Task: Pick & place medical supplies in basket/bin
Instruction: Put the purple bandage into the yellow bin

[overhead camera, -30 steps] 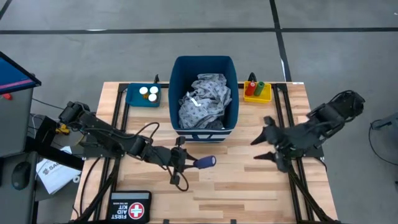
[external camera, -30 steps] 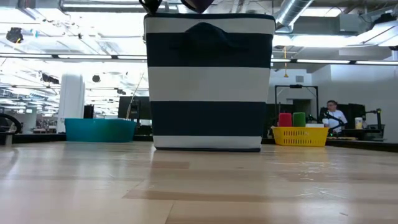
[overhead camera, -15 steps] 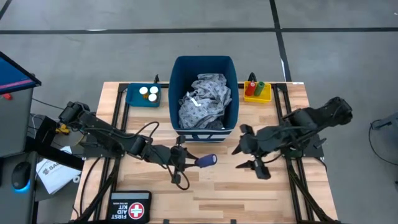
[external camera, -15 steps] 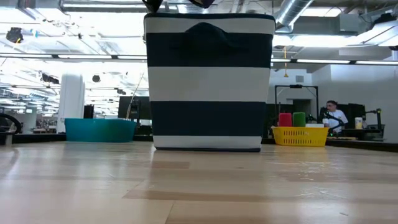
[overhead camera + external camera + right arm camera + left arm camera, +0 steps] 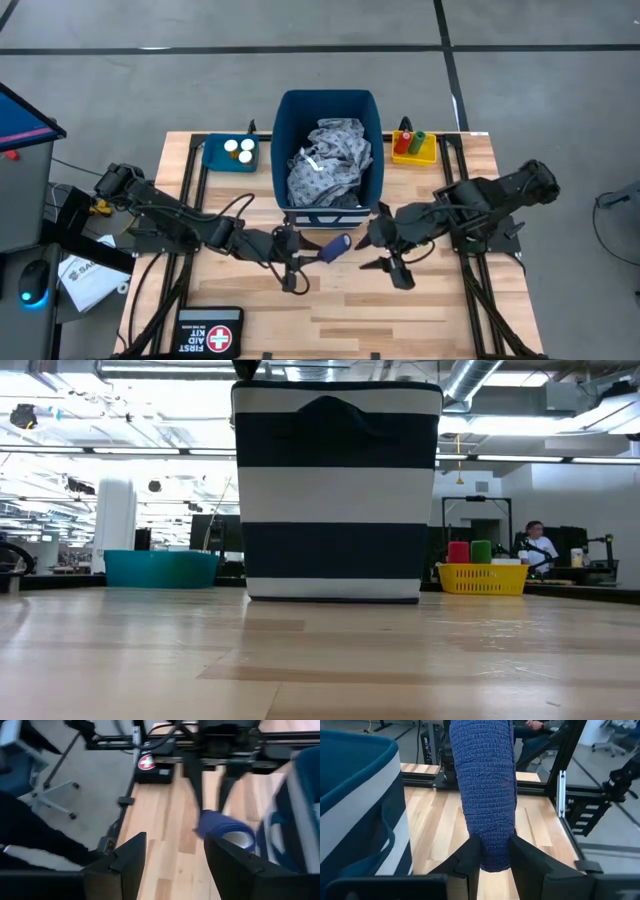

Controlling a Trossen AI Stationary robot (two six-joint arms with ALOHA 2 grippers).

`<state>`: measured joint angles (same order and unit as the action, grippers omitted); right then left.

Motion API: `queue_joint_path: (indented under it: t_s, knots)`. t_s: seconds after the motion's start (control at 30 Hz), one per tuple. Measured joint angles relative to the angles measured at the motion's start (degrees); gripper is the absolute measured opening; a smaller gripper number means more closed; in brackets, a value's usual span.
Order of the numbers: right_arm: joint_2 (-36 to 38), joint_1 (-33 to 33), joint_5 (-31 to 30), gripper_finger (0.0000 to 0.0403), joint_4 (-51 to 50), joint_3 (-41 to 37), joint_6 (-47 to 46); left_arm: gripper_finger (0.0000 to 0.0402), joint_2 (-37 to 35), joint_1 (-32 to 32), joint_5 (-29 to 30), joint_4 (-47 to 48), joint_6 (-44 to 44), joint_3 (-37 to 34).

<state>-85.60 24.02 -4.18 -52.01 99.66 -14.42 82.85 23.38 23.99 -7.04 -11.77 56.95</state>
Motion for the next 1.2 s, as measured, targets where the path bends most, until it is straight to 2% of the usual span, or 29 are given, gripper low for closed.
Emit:
queue_joint_path:
  t_s: [0.5,1.2]
  knots:
    - [-3.16,-2.18,-0.35,0.0196,0.07,-0.09,2.4,0.0085,0.02,0.67,-0.11,-2.12,-2.58,0.02]
    - [-2.93,-3.97,-0.06,0.0196,-0.37,-0.09,2.44,0.0085,0.02,1.0,-0.03,-2.2,-2.71,0.01]
